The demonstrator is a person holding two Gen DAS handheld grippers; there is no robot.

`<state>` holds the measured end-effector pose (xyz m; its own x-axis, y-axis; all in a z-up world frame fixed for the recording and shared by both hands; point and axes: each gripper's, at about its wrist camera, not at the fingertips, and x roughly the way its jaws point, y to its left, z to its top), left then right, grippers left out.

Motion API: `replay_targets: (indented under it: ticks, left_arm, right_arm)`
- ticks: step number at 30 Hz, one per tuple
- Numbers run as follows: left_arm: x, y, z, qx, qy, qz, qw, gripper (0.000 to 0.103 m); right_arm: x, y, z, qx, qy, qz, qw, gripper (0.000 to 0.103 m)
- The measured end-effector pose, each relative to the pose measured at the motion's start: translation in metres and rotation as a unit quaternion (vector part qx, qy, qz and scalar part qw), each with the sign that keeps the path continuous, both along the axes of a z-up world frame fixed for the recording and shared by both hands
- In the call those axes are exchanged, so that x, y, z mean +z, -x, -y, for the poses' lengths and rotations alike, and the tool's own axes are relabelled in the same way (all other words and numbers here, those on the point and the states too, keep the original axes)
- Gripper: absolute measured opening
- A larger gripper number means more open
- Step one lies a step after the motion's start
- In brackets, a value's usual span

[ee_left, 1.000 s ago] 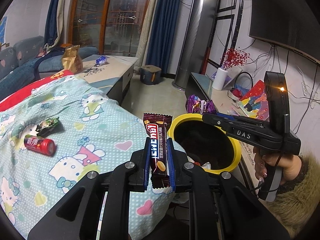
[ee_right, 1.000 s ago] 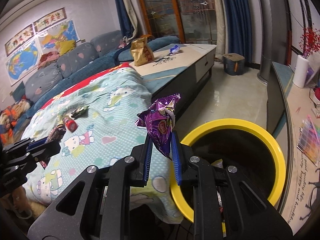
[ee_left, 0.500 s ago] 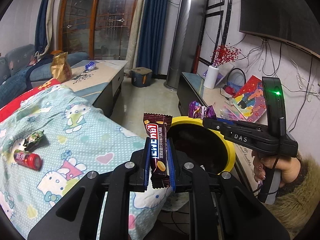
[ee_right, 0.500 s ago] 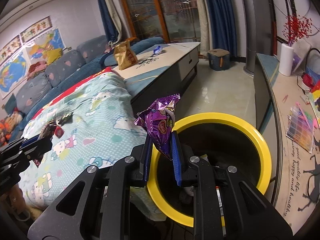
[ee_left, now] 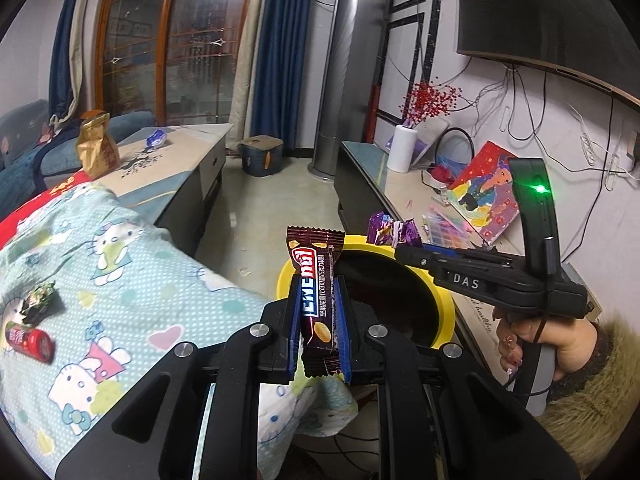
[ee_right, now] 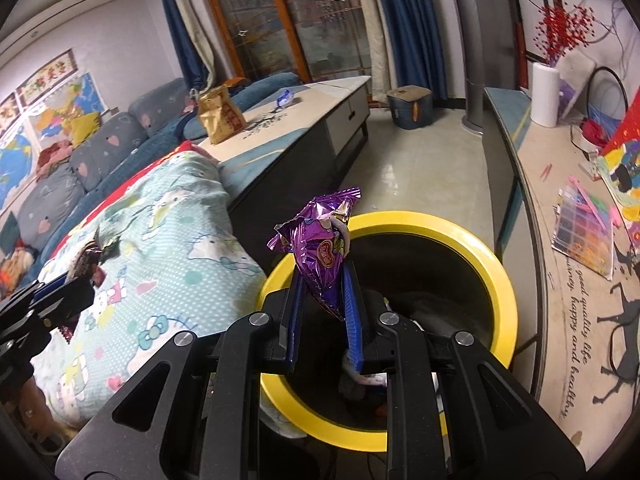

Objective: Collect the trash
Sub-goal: 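Carry the chocolate bar and purple wrapper over the yellow bin, then open both grippers to drop the chocolate bar and wrapper into the bin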

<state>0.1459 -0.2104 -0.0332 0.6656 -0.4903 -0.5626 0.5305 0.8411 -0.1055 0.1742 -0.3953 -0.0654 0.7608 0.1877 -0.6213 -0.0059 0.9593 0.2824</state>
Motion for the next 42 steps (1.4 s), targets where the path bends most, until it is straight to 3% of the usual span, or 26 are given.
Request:
replay_targets:
  ticks: [13, 29, 32, 33, 35, 36, 38, 40, 42]
  left_arm:
    - [-0.012, -0.013, 0.036, -0.026, -0.010, 0.004, 0.9996, 0.015]
    - [-0.045, -0.044, 0.071, -0.030, -0.013, -0.024, 0.9992, 0.015]
    - [-0.048, -0.050, 0.072, -0.026, -0.010, -0.026, 0.9993, 0.016]
    - [-0.048, -0.052, 0.073, -0.024, -0.008, -0.027, 0.9993, 0.017]
    - [-0.050, -0.058, 0.075, -0.023, -0.001, -0.028, 0.9993, 0.026]
    - [-0.050, -0.060, 0.075, -0.023, 0.003, -0.028, 0.9993, 0.043]
    - [-0.049, -0.063, 0.074, -0.023, 0.010, -0.027, 0.9993, 0.068]
    - [-0.049, -0.063, 0.070, -0.023, 0.020, -0.030, 0.9991, 0.072]
    - [-0.049, -0.062, 0.065, -0.014, 0.021, -0.028, 0.9993, 0.094]
  right_arm:
    - [-0.019, 0.000, 0.031, -0.037, -0.015, -0.024, 0.999, 0.014]
    - [-0.040, -0.003, 0.052, -0.059, -0.037, -0.054, 0.996, 0.014]
    - [-0.041, -0.002, 0.056, -0.069, -0.045, -0.055, 0.995, 0.015]
    - [-0.041, -0.002, 0.057, -0.071, -0.048, -0.055, 0.995, 0.020]
    - [-0.041, -0.001, 0.062, -0.083, -0.053, -0.054, 0.994, 0.035]
    - [-0.041, 0.000, 0.064, -0.087, -0.057, -0.052, 0.993, 0.039]
    - [-0.040, 0.001, 0.067, -0.094, -0.059, -0.051, 0.993, 0.042]
    - [-0.037, 0.003, 0.069, -0.103, -0.056, -0.046, 0.992, 0.051]
    - [-0.034, 0.005, 0.070, -0.112, -0.050, -0.038, 0.992, 0.057]
